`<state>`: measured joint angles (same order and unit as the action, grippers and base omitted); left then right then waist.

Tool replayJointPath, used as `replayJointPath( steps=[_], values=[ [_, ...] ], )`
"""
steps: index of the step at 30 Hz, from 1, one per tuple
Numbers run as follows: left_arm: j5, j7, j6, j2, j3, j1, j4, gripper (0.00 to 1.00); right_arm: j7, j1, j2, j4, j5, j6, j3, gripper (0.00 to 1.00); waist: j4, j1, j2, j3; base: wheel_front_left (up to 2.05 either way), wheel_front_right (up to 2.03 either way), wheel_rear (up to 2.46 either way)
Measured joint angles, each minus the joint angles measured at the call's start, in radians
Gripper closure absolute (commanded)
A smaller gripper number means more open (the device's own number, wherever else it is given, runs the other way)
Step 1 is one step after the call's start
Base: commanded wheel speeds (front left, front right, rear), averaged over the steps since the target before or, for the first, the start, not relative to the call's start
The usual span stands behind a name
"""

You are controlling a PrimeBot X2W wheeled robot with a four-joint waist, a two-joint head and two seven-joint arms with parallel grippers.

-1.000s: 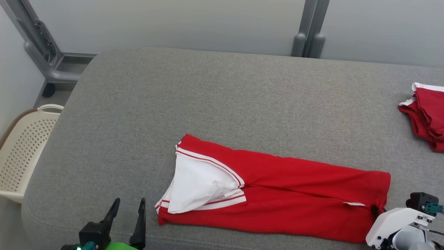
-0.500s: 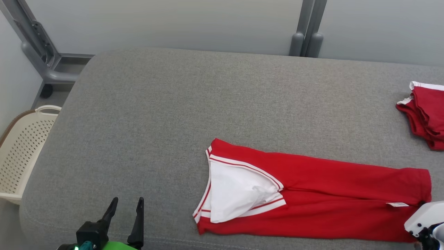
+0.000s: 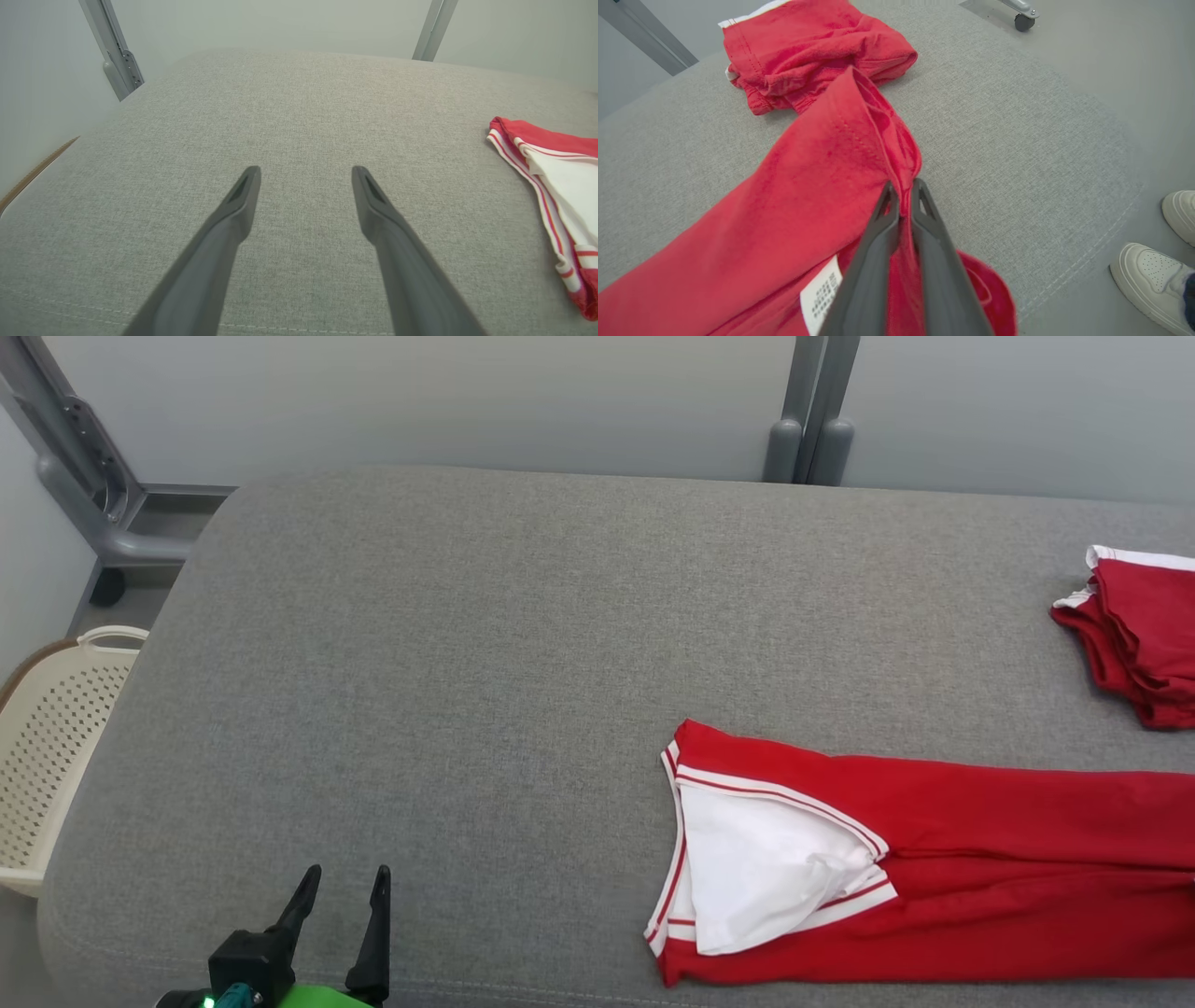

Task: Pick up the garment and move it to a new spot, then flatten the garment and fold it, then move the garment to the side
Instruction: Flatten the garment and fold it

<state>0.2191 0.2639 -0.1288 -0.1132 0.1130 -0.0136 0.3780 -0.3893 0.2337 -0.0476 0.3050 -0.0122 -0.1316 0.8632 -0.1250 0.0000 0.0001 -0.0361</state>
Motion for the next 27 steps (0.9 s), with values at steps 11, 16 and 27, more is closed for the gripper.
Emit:
replayJointPath(
  steps=[11, 16, 27],
  values=[
    [-0.002, 0.0, 0.0, -0.001, 0.0, 0.003, 0.008, 0.0, -0.185, -0.068, -0.002, -0.118, -0.132, 0.0, -0.249, 1.0, 0.009, 0.0, 0.0, 0.011, 0.0, 0.0, 0.0],
    [-0.002, 0.0, 0.0, -0.001, 0.008, 0.003, 0.012, 0.0, -0.205, -0.107, -0.002, -0.13, -0.21, 0.001, -0.438, 1.0, 0.004, 0.0, 0.0, 0.026, 0.0, 0.0, 0.0],
    [-0.002, 0.0, 0.0, -0.007, 0.011, -0.006, 0.008, 0.0, -0.196, -0.1, -0.001, -0.056, -0.308, 0.001, -0.845, 1.0, -0.033, 0.0, 0.0, 0.055, 0.0, 0.0, 0.0]
  ],
)
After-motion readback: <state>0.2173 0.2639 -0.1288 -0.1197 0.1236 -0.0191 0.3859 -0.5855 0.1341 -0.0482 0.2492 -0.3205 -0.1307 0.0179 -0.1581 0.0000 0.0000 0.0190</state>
